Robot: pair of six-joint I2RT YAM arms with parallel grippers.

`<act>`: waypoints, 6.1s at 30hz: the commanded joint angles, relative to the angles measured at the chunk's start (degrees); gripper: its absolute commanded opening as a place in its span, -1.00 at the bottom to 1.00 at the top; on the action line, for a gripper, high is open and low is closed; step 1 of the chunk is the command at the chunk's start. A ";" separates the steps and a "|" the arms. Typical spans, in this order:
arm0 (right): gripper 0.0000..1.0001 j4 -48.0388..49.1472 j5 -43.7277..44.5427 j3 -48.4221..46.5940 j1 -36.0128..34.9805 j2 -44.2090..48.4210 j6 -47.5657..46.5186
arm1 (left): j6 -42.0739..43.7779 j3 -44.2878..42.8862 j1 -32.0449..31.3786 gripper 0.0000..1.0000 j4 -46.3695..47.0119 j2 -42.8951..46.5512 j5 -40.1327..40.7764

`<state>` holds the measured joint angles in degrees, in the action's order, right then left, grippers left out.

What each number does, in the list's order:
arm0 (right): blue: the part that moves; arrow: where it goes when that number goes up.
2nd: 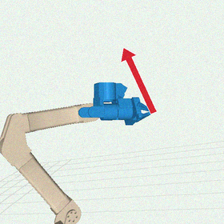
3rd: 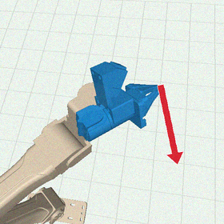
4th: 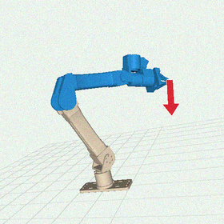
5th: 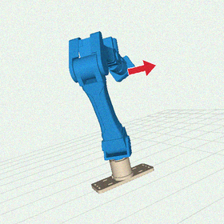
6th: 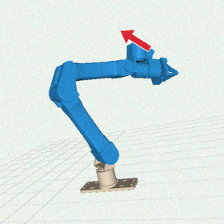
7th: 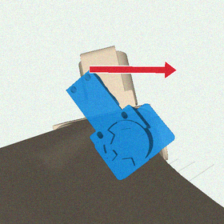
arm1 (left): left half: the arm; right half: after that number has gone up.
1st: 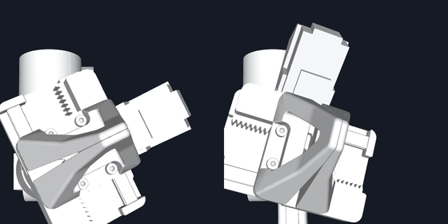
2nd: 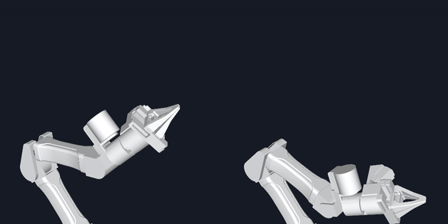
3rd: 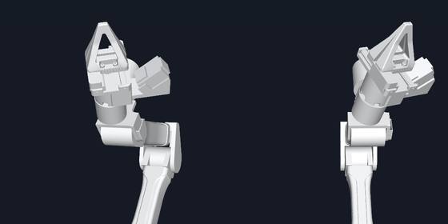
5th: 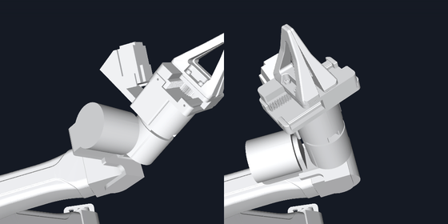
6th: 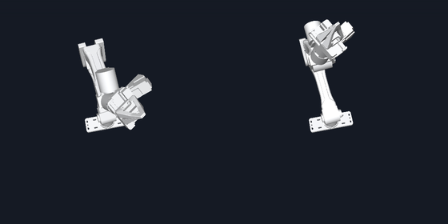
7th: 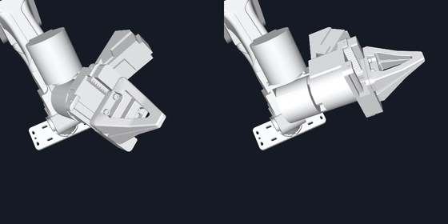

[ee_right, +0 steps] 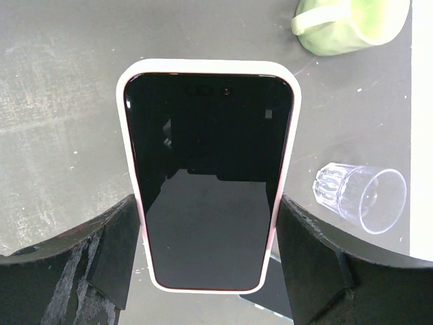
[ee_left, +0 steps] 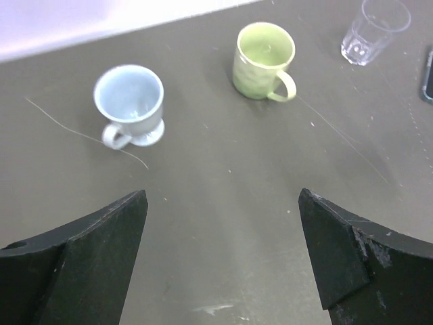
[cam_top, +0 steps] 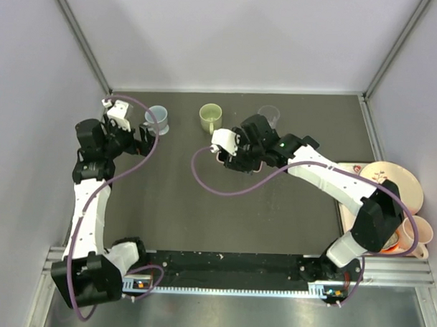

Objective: Take the phone out of the phone case
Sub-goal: Pick up the phone at the center of the board.

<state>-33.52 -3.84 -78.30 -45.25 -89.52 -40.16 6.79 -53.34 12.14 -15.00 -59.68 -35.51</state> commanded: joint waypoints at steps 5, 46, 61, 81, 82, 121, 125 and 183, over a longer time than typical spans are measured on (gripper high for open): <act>-1.00 8.02 -0.20 1.83 -0.71 5.93 0.96 | 1.55 -4.75 0.51 0.98 -0.45 -1.04 -0.16; -1.00 33.08 14.38 15.46 -9.15 9.09 1.40 | -8.35 -9.85 -27.52 0.75 1.20 -21.62 -20.04; -1.00 35.89 16.49 16.25 -11.96 6.90 0.35 | -11.27 -9.15 -27.52 0.44 3.40 -24.43 -20.04; -1.00 36.77 18.69 16.08 -13.63 4.79 -1.06 | -11.62 -9.06 -27.96 0.12 3.49 -26.45 -20.13; -1.00 36.94 18.60 16.08 -13.63 4.88 -1.15 | -11.62 -9.06 -27.96 0.12 3.49 -26.45 -20.04; -1.00 40.90 22.03 16.96 -14.16 3.56 -2.46 | -10.92 -8.27 -28.93 -0.07 3.49 -27.95 -18.81; -1.00 40.81 21.85 16.78 -14.25 3.47 -2.29 | -11.01 -8.36 -28.93 -0.11 3.49 -28.21 -18.98; 0.85 25.97 13.18 10.01 -10.03 9.53 3.15 | -14.34 -6.25 -19.35 -1.00 7.88 -20.30 -20.39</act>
<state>-3.95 15.46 -63.35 -57.67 -85.49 -40.86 -6.02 -59.83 -8.14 -13.04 -83.92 -51.00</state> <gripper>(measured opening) 0.927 0.197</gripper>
